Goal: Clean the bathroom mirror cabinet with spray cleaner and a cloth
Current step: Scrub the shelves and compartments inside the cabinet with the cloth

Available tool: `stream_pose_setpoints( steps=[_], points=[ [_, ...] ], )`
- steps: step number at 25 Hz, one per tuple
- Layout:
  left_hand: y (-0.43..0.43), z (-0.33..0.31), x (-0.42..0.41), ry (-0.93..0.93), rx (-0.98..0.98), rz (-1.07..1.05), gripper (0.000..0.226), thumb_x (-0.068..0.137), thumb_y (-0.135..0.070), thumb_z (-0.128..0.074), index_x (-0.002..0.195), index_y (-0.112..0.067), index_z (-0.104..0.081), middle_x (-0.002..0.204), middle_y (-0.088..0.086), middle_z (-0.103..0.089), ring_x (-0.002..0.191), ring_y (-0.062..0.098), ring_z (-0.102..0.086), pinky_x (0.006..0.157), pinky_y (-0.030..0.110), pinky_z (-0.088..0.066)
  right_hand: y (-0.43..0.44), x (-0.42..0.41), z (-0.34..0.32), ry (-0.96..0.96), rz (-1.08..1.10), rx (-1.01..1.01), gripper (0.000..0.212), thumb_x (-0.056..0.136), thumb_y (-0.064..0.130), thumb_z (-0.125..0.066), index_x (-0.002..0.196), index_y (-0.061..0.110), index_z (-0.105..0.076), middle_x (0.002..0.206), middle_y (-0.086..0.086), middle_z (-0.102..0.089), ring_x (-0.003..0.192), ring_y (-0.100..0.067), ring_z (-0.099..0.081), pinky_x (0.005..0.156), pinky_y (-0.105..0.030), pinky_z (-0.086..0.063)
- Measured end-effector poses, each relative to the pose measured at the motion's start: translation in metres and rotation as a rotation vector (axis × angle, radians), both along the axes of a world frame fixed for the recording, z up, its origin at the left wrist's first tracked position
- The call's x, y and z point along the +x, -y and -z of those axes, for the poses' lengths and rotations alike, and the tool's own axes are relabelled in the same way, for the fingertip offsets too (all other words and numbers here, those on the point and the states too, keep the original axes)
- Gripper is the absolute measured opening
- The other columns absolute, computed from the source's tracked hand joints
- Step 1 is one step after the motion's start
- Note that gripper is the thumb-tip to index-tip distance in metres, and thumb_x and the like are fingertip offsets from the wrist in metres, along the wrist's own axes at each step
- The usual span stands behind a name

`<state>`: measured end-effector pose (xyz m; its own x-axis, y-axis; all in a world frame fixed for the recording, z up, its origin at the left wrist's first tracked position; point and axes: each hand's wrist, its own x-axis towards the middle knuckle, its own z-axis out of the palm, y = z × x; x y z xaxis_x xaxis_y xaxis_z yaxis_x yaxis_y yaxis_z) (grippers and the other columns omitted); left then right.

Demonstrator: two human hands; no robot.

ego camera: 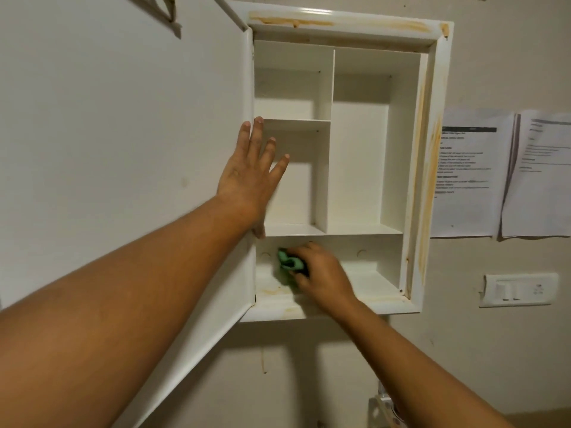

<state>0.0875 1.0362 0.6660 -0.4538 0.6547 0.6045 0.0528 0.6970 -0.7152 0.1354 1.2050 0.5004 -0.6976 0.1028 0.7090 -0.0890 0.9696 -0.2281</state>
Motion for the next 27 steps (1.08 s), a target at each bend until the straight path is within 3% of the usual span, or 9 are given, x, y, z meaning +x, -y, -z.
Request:
stream_pose_setpoints(
  steps=[2,6,10,12,15,19,21,25,27],
  points=[
    [0.000,0.000,0.000,-0.006,0.004,-0.008,0.155,0.053,-0.102,-0.054,0.161,-0.018,0.018,0.170,0.021,0.008,0.146,0.062,0.020,0.118,0.071,0.007,0.021,-0.021,0.000,0.001,-0.017,0.315,0.043,0.082,0.019,-0.072,0.124,0.022,-0.069,0.119,-0.003,-0.065,0.096,-0.029,-0.064,0.075,-0.040,-0.057],
    [-0.002,0.002,-0.002,-0.032,0.010,-0.024,0.152,0.056,-0.101,-0.054,0.161,-0.018,0.018,0.170,0.022,0.008,0.147,0.061,0.020,0.119,0.070,0.008,0.033,-0.046,-0.030,0.113,-0.113,0.845,0.017,0.086,0.021,-0.072,0.099,0.012,-0.076,0.097,-0.010,-0.066,0.081,-0.034,-0.067,0.061,-0.040,-0.056],
    [-0.003,0.002,-0.004,-0.044,0.021,-0.023,0.153,0.054,-0.101,-0.054,0.162,-0.018,0.017,0.170,0.022,0.009,0.147,0.060,0.021,0.119,0.069,0.008,0.032,-0.048,-0.043,0.243,-0.061,0.919,0.023,0.097,0.018,-0.054,0.105,0.005,-0.071,0.100,-0.013,-0.065,0.085,-0.032,-0.065,0.069,-0.044,-0.053],
    [-0.003,0.002,-0.005,-0.044,0.020,-0.025,0.153,0.054,-0.102,-0.053,0.162,-0.019,0.018,0.170,0.021,0.009,0.148,0.059,0.021,0.120,0.068,0.008,0.039,-0.043,-0.038,0.237,0.032,0.857,0.021,0.097,0.013,-0.055,0.110,0.005,-0.068,0.106,-0.013,-0.064,0.090,-0.032,-0.066,0.073,-0.044,-0.054],
    [-0.003,0.002,-0.005,-0.034,0.021,-0.029,0.156,0.051,-0.103,-0.052,0.161,-0.019,0.018,0.170,0.021,0.008,0.148,0.058,0.022,0.120,0.068,0.007,0.050,-0.039,-0.027,0.228,0.132,0.595,0.021,0.093,0.010,-0.062,0.114,0.007,-0.065,0.109,-0.012,-0.065,0.094,-0.032,-0.065,0.077,-0.042,-0.055],
    [-0.002,0.002,-0.003,-0.030,0.014,-0.035,0.155,0.052,-0.103,-0.051,0.162,-0.019,0.017,0.170,0.021,0.008,0.148,0.058,0.021,0.120,0.067,0.006,0.056,-0.040,-0.019,0.130,0.202,0.263,0.020,0.089,0.006,-0.064,0.107,0.013,-0.067,0.098,-0.009,-0.068,0.085,-0.030,-0.067,0.073,-0.039,-0.056],
    [-0.001,0.002,-0.003,-0.031,0.017,-0.041,0.153,0.053,-0.103,-0.051,0.162,-0.019,0.018,0.170,0.021,0.008,0.148,0.057,0.022,0.120,0.067,0.006,0.053,-0.039,-0.022,0.189,0.214,0.134,0.014,0.086,0.012,-0.071,0.099,0.014,-0.068,0.091,-0.006,-0.068,0.082,-0.029,-0.067,0.074,-0.039,-0.058],
    [0.000,0.002,0.000,-0.021,0.029,-0.018,0.154,0.053,-0.102,-0.054,0.162,-0.018,0.017,0.170,0.021,0.008,0.148,0.058,0.022,0.120,0.068,0.006,0.016,-0.016,-0.035,0.341,-0.002,-0.143,0.001,0.083,0.021,-0.069,0.082,0.020,-0.069,0.078,0.000,-0.068,0.076,-0.023,-0.065,0.068,-0.038,-0.055],
    [0.000,0.002,0.000,-0.018,0.030,-0.028,0.155,0.052,-0.101,-0.055,0.162,-0.018,0.017,0.170,0.021,0.008,0.148,0.058,0.021,0.120,0.068,0.006,-0.007,0.011,-0.028,0.249,-0.068,-0.143,0.012,0.084,0.020,-0.068,0.092,0.024,-0.075,0.087,0.003,-0.071,0.082,-0.019,-0.066,0.070,-0.037,-0.054]
  ],
)
